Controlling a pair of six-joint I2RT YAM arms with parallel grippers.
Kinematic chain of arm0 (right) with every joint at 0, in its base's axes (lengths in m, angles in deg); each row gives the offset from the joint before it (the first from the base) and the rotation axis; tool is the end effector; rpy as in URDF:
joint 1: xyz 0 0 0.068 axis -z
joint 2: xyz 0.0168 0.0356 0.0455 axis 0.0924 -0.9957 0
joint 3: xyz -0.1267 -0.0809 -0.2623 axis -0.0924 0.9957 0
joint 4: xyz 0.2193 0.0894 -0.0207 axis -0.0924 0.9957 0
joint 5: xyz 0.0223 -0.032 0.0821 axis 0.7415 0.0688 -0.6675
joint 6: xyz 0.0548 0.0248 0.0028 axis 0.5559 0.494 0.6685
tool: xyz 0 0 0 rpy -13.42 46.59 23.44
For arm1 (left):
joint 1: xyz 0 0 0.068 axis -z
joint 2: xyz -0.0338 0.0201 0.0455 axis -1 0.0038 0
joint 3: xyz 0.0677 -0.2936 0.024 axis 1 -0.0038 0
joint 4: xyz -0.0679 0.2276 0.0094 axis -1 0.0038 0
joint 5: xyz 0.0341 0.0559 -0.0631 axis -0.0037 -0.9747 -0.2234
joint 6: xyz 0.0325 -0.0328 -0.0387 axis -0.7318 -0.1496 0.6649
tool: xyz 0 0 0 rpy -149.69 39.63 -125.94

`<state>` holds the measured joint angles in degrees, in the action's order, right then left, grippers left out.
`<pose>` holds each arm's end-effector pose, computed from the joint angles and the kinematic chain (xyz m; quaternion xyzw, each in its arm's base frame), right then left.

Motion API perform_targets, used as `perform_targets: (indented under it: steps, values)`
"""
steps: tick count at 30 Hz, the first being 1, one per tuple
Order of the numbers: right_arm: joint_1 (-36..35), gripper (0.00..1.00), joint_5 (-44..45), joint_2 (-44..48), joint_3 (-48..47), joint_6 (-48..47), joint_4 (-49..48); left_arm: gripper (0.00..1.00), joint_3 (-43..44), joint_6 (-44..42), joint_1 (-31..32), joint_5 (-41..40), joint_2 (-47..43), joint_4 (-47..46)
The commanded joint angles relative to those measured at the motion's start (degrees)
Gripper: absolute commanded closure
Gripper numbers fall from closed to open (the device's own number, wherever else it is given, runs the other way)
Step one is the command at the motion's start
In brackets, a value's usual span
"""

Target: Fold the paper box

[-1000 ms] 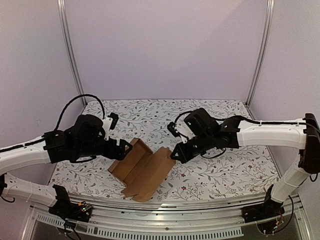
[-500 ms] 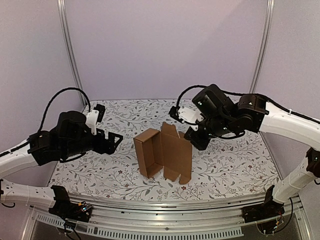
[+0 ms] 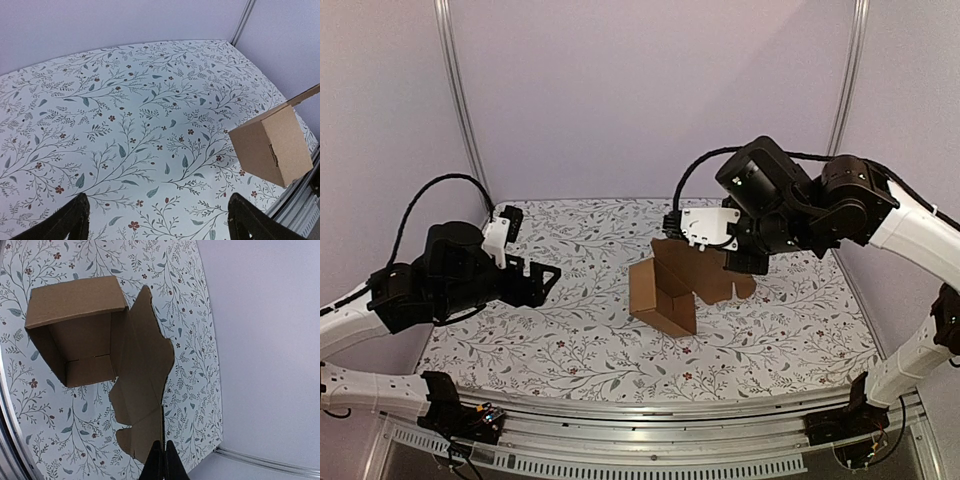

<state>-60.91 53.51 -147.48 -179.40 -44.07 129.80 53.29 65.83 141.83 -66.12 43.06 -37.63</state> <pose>0.1271 0.2372 0.4221 -0.6264 0.6683 -0.1083 0.3865 0.1009 -0.1058 0.3242 0.1202 0.8463 -0.1968 0.4802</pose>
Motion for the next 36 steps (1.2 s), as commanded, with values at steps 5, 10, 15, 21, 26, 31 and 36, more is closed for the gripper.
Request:
perform_targets:
  steps: [5, 10, 15, 21, 26, 31, 36]
  values:
    - [-0.95, 1.00, 15.14, -10.20, -11.97, -8.61, 22.16, 0.06, -0.25, -0.47, -0.64, -0.15, -1.66, 1.09]
    - [-1.04, 1.00, 15.72, -14.50, -14.39, -8.07, 25.50, 0.06, -0.82, -0.28, -0.64, -0.23, -2.08, 1.09]
    - [-1.22, 1.00, 12.34, -20.32, -17.74, -7.47, 27.08, 0.06, -0.94, -0.30, -0.64, -0.38, -2.15, 1.06]
    - [-1.26, 1.00, 12.06, -27.23, -20.24, -9.12, 26.19, 0.06, -0.98, -0.21, -0.64, -0.80, -2.20, 1.55]
    - [-1.29, 1.00, 11.19, -30.88, -23.40, -10.23, 25.42, 0.06, -1.11, -0.21, -0.61, -1.00, -2.29, 1.66]
    - [-1.71, 0.91, 10.33, -33.79, -25.90, -10.32, 25.19, 0.06, -1.12, -0.20, -0.64, -1.19, -1.95, 1.60]
    - [-2.25, 0.70, 10.01, -34.10, -26.38, -10.96, 23.21, 0.06, -0.94, -0.19, -0.59, -1.12, -1.14, 1.35]
